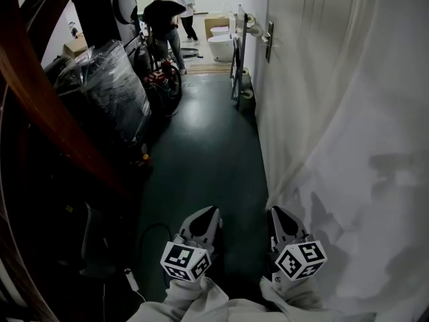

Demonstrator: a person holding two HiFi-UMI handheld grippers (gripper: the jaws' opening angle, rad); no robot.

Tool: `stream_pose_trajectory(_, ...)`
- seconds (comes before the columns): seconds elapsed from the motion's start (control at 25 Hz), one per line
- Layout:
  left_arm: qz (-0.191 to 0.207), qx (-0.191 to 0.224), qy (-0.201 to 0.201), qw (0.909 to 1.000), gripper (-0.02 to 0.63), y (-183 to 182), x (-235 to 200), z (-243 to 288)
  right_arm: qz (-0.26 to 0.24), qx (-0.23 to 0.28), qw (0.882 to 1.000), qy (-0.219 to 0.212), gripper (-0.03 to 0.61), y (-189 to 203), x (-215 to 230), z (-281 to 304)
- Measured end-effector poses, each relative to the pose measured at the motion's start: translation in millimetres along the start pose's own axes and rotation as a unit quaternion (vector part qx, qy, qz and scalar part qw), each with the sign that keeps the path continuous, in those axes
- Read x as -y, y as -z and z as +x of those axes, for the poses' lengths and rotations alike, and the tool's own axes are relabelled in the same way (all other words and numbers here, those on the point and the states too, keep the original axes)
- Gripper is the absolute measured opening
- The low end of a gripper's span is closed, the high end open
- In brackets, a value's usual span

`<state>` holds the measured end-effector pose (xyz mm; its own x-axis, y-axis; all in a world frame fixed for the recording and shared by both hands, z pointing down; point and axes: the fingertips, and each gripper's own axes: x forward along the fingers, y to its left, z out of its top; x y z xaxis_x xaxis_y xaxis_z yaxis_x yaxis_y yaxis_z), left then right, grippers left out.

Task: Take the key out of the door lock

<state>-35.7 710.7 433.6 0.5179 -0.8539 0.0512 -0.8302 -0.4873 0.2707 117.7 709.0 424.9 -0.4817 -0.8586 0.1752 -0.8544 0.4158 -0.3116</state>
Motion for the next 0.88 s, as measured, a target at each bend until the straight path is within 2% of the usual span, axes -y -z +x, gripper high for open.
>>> stream_pose_trajectory(0.28, 0.003, 0.006, 0.014, 0.9999, 0.015, -17.0, -49.6, 65.0, -0.002, 0.005, 1.0, 0.012, 0.052, -17.3, 24.7, 71.2)
stream_pose_trajectory(0.88, 0.01, 0.002, 0.045, 0.9989, 0.015, -101.4, -203.5, 244.8, -0.003, 0.02, 0.999, 0.038, 0.052, -105.6, 68.2, 292.7)
